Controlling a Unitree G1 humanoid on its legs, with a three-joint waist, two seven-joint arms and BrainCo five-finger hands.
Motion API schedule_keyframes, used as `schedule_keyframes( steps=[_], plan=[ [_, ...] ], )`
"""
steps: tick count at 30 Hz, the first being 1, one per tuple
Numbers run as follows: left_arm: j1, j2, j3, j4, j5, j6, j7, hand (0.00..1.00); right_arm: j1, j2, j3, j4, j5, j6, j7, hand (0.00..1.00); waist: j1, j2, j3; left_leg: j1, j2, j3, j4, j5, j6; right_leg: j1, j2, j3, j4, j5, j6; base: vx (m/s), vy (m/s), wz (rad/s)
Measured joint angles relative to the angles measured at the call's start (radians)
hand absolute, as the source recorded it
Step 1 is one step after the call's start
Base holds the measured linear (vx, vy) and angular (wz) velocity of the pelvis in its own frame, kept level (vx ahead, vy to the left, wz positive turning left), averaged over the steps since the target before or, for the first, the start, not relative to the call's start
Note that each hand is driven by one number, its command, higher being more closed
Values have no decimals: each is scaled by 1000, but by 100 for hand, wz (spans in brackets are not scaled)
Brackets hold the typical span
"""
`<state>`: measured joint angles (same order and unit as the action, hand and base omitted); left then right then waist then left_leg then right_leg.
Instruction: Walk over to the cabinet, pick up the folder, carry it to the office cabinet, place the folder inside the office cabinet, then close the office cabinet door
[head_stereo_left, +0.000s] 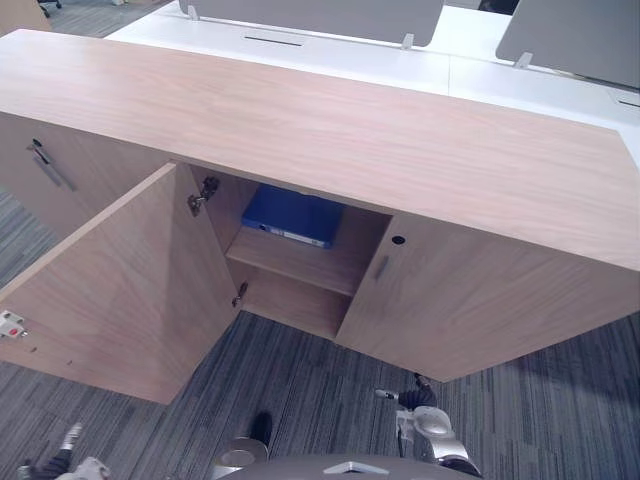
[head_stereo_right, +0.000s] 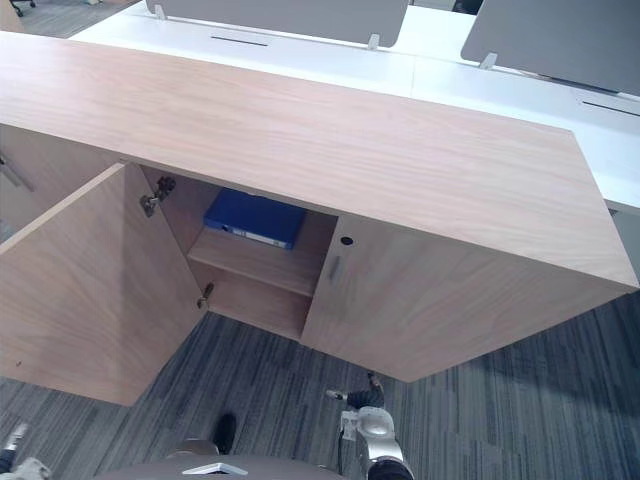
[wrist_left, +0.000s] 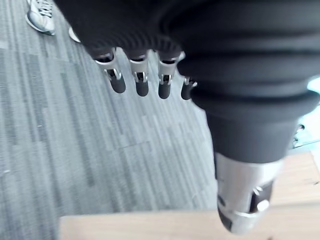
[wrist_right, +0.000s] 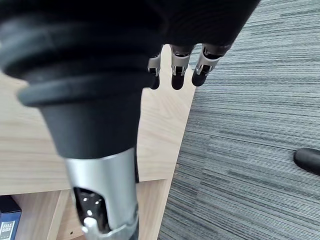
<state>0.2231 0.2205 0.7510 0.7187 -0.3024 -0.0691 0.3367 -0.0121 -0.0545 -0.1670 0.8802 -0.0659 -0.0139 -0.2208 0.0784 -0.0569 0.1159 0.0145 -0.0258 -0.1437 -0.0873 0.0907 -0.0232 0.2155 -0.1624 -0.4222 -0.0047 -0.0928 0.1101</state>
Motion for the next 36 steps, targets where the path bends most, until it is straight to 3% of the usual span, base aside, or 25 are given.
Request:
schedule_keyframes(
  steps=[10,18,28,36],
  plan=[
    [-19,98,37,-185,-10,-59,28,0,33,-7,28,0,2,0,-6,0,9,1,7,1,2,-20,0,-7,-5,0,3,6,21,-21,-33,-35,-29,5],
    [-45,137,19,-271,46,-61,-2,0,49,-12,27,-1,2,0,0,0,11,-20,12,0,4,-16,0,-2,-11,-3,5,15,20,-24,-38,-4,-7,0],
    [-67,166,-94,-355,117,-62,-24,0,50,-14,24,-3,2,0,3,0,8,-23,13,10,11,10,0,-4,-4,-7,7,51,20,-19,-30,11,-28,-7],
    [-69,166,-115,-395,131,-59,-21,0,61,-14,24,-3,1,0,37,0,11,-22,15,20,17,16,0,-14,-14,-6,12,59,19,-19,-30,-21,-34,-3]
  ],
)
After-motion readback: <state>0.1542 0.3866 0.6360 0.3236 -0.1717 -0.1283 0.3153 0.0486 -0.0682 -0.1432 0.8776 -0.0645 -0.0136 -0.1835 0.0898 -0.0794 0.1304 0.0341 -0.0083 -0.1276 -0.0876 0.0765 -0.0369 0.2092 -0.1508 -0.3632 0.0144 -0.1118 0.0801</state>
